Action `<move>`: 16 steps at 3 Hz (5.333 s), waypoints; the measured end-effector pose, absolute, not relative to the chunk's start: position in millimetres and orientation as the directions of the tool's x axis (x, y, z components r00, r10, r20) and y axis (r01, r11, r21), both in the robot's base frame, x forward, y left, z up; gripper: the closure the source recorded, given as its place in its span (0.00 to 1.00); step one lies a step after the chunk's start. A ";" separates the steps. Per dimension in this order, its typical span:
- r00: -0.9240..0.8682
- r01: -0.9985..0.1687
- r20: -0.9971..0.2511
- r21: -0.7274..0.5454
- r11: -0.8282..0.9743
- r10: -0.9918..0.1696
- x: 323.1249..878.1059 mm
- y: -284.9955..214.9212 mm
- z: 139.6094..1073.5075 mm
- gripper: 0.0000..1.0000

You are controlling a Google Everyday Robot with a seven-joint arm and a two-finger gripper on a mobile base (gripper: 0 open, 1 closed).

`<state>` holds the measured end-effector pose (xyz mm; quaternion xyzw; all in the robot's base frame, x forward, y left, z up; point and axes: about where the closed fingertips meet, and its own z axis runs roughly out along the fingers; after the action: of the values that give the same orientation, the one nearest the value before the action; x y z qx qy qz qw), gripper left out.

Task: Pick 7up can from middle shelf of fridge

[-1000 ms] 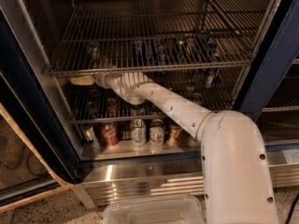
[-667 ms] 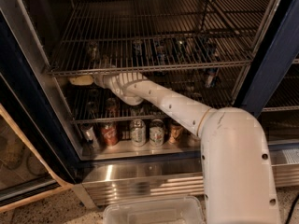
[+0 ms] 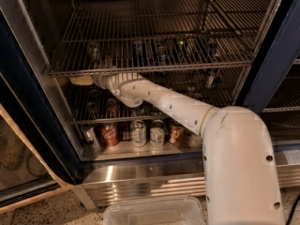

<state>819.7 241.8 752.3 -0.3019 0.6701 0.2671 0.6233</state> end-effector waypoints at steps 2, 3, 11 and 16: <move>-0.029 -0.687 -0.997 -0.027 0.726 -0.065 825.2 222.9 754.9 0.00; -0.032 -0.650 -0.997 -0.031 0.760 -0.067 817.3 191.0 768.3 0.14; 0.002 -0.613 -0.991 -0.106 0.783 -0.132 893.8 175.2 761.4 0.06; 0.054 -0.612 -0.995 -0.098 0.784 -0.082 905.8 204.5 772.5 0.09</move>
Offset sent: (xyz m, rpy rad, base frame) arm 0.0084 -0.0091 -0.0023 -0.0072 -0.0060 -0.0632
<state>905.8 204.5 772.5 -0.2635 0.6591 0.1959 0.6766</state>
